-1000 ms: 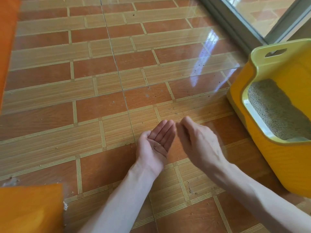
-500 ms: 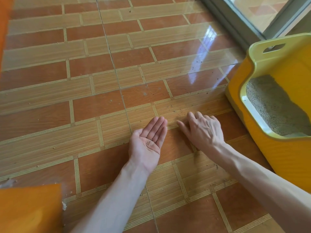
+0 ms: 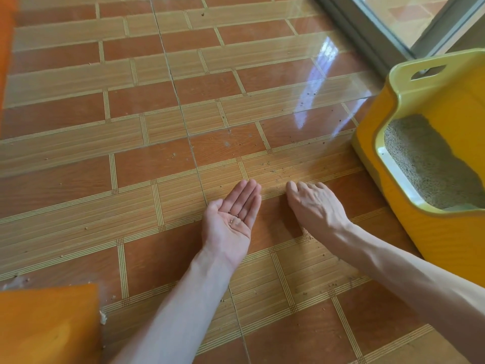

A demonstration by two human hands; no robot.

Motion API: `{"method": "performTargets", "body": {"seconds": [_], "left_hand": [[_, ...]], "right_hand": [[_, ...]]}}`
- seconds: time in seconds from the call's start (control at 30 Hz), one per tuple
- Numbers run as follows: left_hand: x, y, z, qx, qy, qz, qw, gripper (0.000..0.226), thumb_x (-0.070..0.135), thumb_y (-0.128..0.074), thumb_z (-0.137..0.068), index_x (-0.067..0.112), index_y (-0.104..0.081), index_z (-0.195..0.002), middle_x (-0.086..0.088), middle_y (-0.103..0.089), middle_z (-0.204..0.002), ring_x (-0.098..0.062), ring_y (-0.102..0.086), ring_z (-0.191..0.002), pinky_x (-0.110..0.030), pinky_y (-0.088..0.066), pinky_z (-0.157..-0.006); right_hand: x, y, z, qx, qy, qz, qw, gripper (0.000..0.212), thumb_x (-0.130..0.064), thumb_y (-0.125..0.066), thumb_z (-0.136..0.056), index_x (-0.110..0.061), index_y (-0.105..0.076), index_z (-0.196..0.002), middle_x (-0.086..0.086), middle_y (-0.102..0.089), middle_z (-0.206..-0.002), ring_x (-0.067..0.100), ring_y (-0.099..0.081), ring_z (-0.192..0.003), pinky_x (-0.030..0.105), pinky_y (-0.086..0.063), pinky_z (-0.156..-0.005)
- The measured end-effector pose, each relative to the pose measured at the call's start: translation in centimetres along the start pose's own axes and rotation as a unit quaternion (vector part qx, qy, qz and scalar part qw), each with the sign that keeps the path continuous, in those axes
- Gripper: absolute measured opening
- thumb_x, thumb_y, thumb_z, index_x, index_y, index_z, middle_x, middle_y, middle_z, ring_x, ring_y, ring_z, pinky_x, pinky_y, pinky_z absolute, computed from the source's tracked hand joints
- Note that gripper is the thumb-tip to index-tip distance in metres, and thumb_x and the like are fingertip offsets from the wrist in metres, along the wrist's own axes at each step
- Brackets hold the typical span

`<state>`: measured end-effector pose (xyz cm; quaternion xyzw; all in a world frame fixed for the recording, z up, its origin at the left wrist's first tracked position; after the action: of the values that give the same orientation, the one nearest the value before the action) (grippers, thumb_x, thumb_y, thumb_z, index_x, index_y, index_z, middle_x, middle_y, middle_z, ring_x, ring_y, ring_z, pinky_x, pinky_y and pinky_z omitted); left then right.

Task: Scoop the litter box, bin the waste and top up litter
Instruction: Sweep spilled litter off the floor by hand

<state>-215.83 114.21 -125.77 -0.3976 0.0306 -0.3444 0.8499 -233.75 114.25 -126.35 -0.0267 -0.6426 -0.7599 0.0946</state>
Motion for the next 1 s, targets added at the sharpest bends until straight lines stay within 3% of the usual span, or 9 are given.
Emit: {"method": "performTargets", "body": {"seconds": [0.07, 0.13, 0.33, 0.43, 0.47, 0.6, 0.7, 0.87, 1.0], "left_hand": [[-0.1, 0.2, -0.1, 0.003, -0.001, -0.001, 1.0, 0.054, 0.022, -0.024, -0.111, -0.008, -0.066, -0.125, -0.024, -0.072, -0.124, -0.035, -0.072, -0.116, -0.042, -0.052, -0.106], [-0.3, 0.4, -0.2, 0.011, -0.004, -0.006, 1.0, 0.054, 0.022, -0.024, -0.111, -0.009, -0.065, -0.126, -0.025, -0.072, -0.124, -0.035, -0.072, -0.116, -0.041, -0.052, -0.107], [-1.7, 0.8, -0.7, 0.036, 0.005, -0.034, 0.999, 0.053, 0.022, -0.025, -0.109, -0.005, -0.069, -0.12, -0.023, -0.075, -0.117, -0.03, -0.075, -0.109, -0.036, -0.057, -0.097], [-2.5, 0.9, -0.8, 0.042, 0.03, -0.063, 0.997, 0.051, 0.021, -0.025, -0.109, -0.002, -0.071, -0.117, -0.013, -0.08, -0.099, -0.01, -0.077, -0.075, -0.015, -0.055, -0.062], [-2.8, 1.0, -0.8, 0.042, 0.041, -0.077, 0.995, 0.051, 0.02, -0.025, -0.109, -0.001, -0.07, -0.119, -0.01, -0.081, -0.097, -0.006, -0.071, -0.069, -0.012, -0.047, -0.059], [-3.6, 1.0, -1.1, 0.023, 0.068, -0.08, 0.994, 0.052, 0.021, -0.024, -0.108, 0.005, -0.072, -0.121, -0.011, -0.079, -0.114, -0.013, -0.071, -0.097, -0.027, -0.043, -0.078], [-4.0, 0.4, -0.5, 0.021, 0.084, -0.075, 0.993, 0.052, 0.022, -0.024, -0.11, 0.003, -0.072, -0.117, -0.013, -0.078, -0.108, -0.01, -0.075, -0.069, -0.014, -0.052, -0.052], [-5.2, 0.2, 1.6, 0.0, 0.064, -0.081, 0.995, 0.053, 0.021, -0.025, -0.107, -0.003, -0.073, -0.11, -0.021, -0.076, -0.115, -0.03, -0.076, -0.104, -0.035, -0.061, -0.094], [-6.6, 0.9, 3.1, -0.011, 0.056, -0.06, 0.997, 0.054, 0.019, -0.023, -0.107, -0.005, -0.07, -0.116, -0.023, -0.075, -0.119, -0.034, -0.072, -0.116, -0.04, -0.055, -0.104]], "right_hand": [[0.0, 0.3, 0.2, -0.018, -0.04, -0.063, 0.997, 0.018, -0.002, -0.035, -0.099, -0.014, -0.037, -0.085, 0.005, -0.059, -0.074, 0.027, -0.056, -0.062, 0.038, -0.051, -0.073], [0.0, 0.8, 0.6, -0.002, -0.078, -0.132, 0.988, 0.021, -0.009, -0.037, -0.102, -0.013, -0.037, -0.082, 0.004, -0.055, -0.067, 0.028, -0.055, -0.057, 0.04, -0.053, -0.06], [-3.4, 5.3, 2.6, 0.098, -0.045, -0.292, 0.95, 0.03, -0.035, -0.035, -0.107, -0.018, -0.034, -0.083, -0.008, -0.045, -0.06, 0.015, -0.041, -0.047, 0.031, -0.027, -0.048], [-5.2, 6.4, 3.2, 0.087, -0.01, -0.324, 0.942, 0.027, -0.031, -0.039, -0.107, -0.019, -0.036, -0.083, -0.012, -0.043, -0.062, 0.009, -0.037, -0.046, 0.027, -0.025, -0.047], [-5.6, 6.5, 3.3, 0.081, -0.004, -0.325, 0.942, 0.026, -0.03, -0.04, -0.107, -0.018, -0.037, -0.084, -0.009, -0.047, -0.065, 0.012, -0.039, -0.048, 0.029, -0.028, -0.049], [-5.5, 6.3, 4.1, 0.082, 0.009, -0.299, 0.951, 0.021, -0.026, -0.044, -0.106, -0.015, -0.05, -0.089, -0.002, -0.047, -0.075, 0.022, -0.042, -0.056, 0.031, -0.032, -0.053], [-4.6, 6.5, 5.3, 0.109, 0.006, -0.313, 0.943, 0.018, -0.027, -0.05, -0.104, -0.015, -0.055, -0.092, -0.007, -0.05, -0.075, 0.02, -0.048, -0.055, 0.032, -0.038, -0.048], [-1.7, 5.6, 9.1, 0.159, -0.05, -0.291, 0.942, 0.027, -0.028, -0.046, -0.107, -0.018, -0.041, -0.082, -0.014, -0.039, -0.062, 0.018, -0.042, -0.05, 0.029, -0.034, -0.045], [-0.1, 2.2, 13.1, 0.13, -0.1, -0.225, 0.96, 0.032, -0.032, -0.037, -0.109, -0.016, -0.039, -0.081, -0.009, -0.039, -0.061, 0.019, -0.044, -0.048, 0.032, -0.038, -0.043]]}}
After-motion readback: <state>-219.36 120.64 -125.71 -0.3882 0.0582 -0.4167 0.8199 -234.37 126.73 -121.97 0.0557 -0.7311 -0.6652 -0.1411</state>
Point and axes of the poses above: each hand's wrist, its own z-axis away from the middle knuckle, its own y-axis out of the back of the hand, x = y × z, the point moved 3 cm from there along -z, towards the middle knuckle
